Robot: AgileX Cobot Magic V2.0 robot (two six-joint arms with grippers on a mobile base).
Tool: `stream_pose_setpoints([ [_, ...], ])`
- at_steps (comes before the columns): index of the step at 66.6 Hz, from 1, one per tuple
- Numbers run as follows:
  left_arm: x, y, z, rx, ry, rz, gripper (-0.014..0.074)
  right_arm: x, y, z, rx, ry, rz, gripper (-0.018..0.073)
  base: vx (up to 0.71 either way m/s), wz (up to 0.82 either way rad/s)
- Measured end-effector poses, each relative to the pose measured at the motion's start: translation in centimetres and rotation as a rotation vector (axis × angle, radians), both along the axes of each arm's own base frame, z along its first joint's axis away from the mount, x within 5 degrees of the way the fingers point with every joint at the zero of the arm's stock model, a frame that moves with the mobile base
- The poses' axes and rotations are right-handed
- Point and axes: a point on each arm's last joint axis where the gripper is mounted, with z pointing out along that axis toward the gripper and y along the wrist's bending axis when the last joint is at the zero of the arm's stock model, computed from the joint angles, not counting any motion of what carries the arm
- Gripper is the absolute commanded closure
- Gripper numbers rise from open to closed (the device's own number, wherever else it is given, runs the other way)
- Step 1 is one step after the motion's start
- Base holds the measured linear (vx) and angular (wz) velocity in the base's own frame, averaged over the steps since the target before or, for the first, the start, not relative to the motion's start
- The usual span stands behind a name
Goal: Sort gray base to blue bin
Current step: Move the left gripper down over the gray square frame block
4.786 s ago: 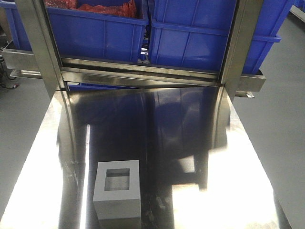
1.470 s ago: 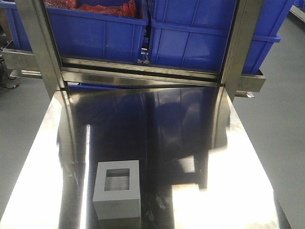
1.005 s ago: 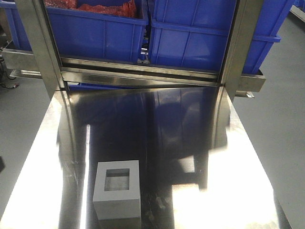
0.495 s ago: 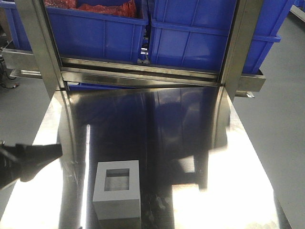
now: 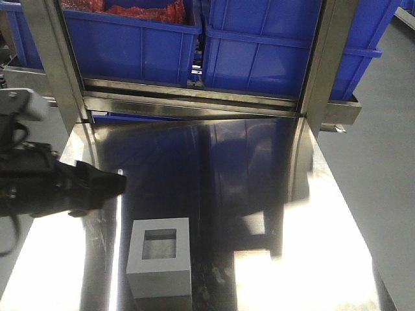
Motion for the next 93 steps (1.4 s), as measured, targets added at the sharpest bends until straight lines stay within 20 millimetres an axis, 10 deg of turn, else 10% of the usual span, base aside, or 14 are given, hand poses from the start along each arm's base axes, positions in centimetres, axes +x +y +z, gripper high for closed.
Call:
stream_pose_setpoints([
  [24,1.1,-3.4,-3.2,0.278,0.158,0.107,0.0199,0.0,0.0,0.0,0.0,0.0,0.0,0.0564,0.0,0.0],
  [93,3.7,-5.9,-10.2,0.327,0.411,0.189,0.0199,0.0,0.0,0.0,0.0,0.0,0.0,0.0564,0.0,0.0],
])
